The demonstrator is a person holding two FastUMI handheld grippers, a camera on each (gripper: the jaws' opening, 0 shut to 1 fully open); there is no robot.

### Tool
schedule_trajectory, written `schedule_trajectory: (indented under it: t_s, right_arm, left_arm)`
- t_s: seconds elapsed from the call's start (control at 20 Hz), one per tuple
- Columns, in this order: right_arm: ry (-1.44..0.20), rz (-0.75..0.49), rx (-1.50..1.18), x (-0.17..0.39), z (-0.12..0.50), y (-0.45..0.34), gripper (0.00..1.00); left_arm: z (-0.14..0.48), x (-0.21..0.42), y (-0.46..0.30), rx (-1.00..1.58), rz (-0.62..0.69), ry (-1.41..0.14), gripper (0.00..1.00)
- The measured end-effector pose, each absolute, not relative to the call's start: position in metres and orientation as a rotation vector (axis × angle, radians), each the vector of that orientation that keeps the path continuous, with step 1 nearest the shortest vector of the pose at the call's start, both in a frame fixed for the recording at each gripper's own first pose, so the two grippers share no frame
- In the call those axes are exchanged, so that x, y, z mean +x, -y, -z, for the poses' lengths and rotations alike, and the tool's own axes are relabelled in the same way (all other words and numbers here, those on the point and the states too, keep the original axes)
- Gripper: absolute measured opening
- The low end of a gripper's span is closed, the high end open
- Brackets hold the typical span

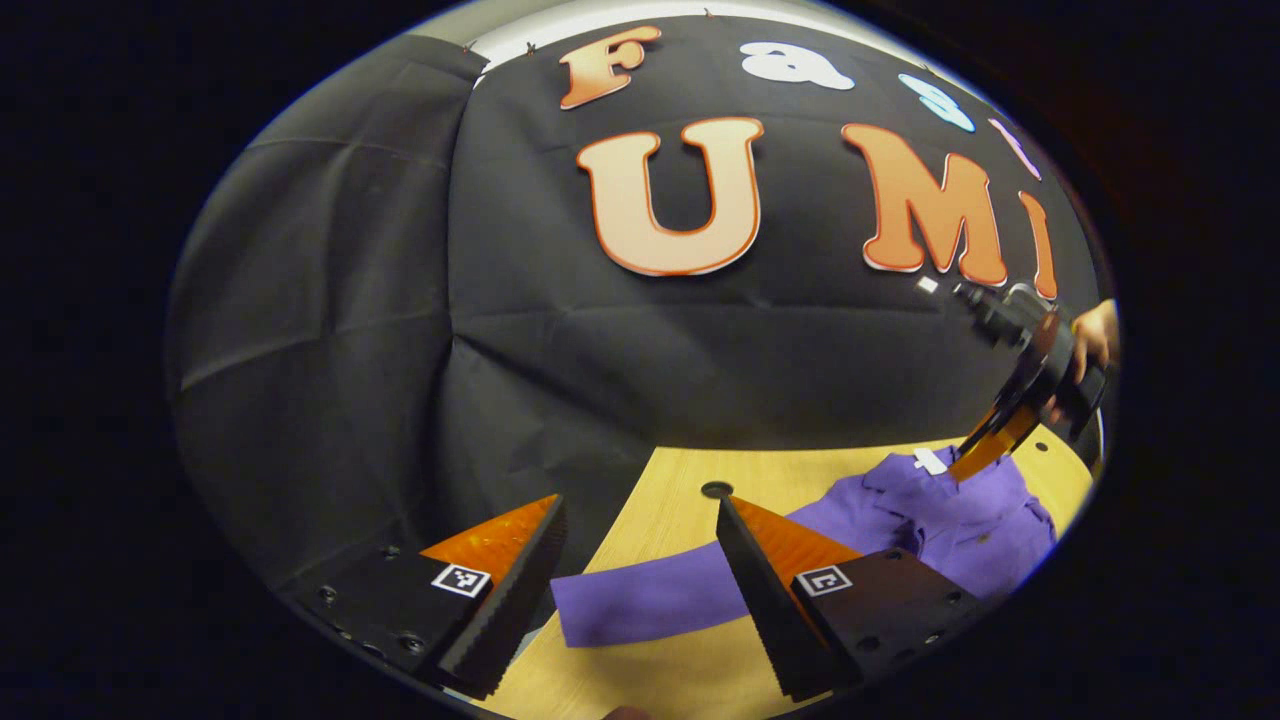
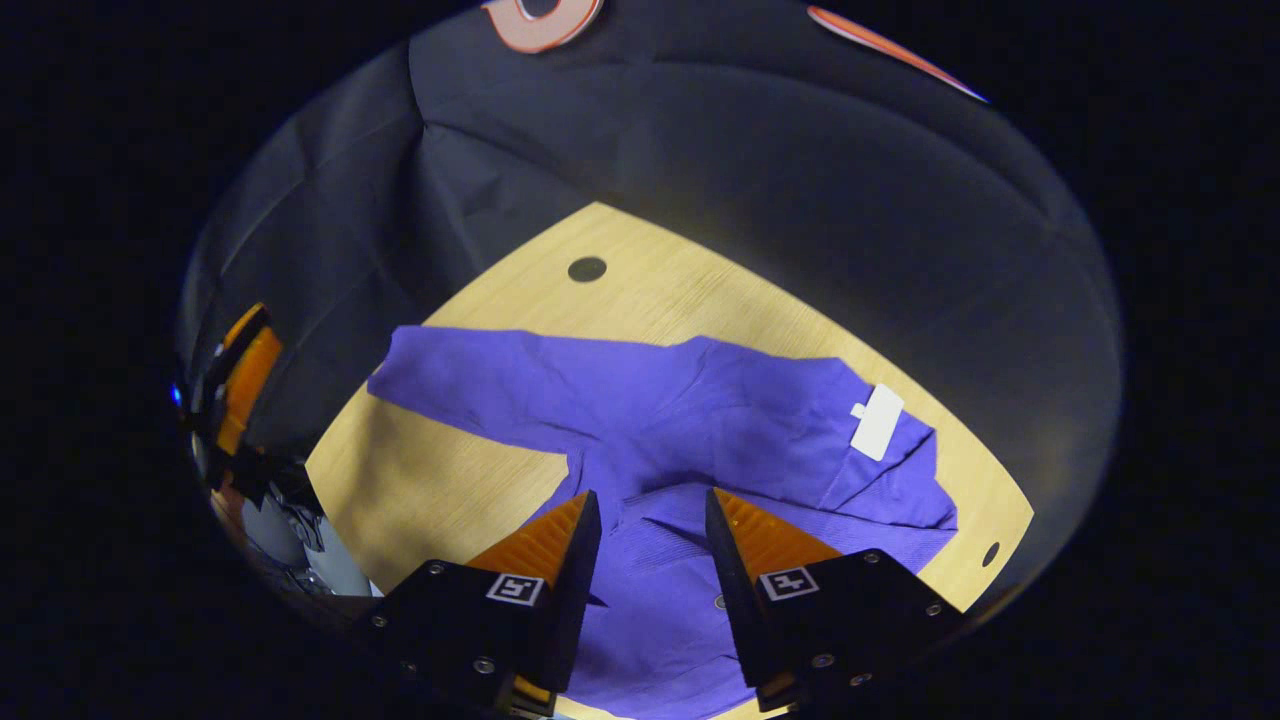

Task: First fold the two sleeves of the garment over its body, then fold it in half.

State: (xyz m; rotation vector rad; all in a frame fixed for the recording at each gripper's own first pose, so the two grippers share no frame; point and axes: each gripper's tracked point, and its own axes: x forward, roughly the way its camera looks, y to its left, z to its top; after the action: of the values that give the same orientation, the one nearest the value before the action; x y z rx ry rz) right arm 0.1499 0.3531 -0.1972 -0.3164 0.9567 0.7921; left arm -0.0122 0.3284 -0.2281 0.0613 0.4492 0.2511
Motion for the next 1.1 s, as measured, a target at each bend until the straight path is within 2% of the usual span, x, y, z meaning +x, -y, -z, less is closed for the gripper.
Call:
schedule_trajectory:
  t_s: [0.15,0.25,0.3,0.5,0.8,1.1]
  right_arm:
    - [-0.838,-0.771,-0.278,0.15,0.153,-0.333,0.69]
    - [-0.752,-0.734,-0.271,0.151,0.125,-0.317,0.78]
    - [-0.714,-0.713,-0.267,0.15,0.113,-0.31,0.86]
    - [-0.575,-0.607,-0.25,0.142,0.066,-0.279,0.96]
    - [-0.38,-0.39,-0.187,0.119,-0.001,-0.217,0.97]
    - [-0.254,-0.177,-0.13,0.085,-0.038,-0.14,0.97]
  left_arm:
    - [0.269,-0.008,-0.359,0.122,-0.201,-0.544,0.96]
    - [0.284,-0.002,-0.363,0.209,-0.093,-0.606,0.96]
    - [0.293,0.0,-0.362,0.246,-0.033,-0.638,0.96]
    - [0.326,0.01,-0.352,0.341,0.156,-0.774,0.96]
    - [0.376,0.026,-0.356,0.441,0.366,-0.969,0.98]
    - [0.439,0.023,-0.343,0.449,0.554,-1.218,0.98]
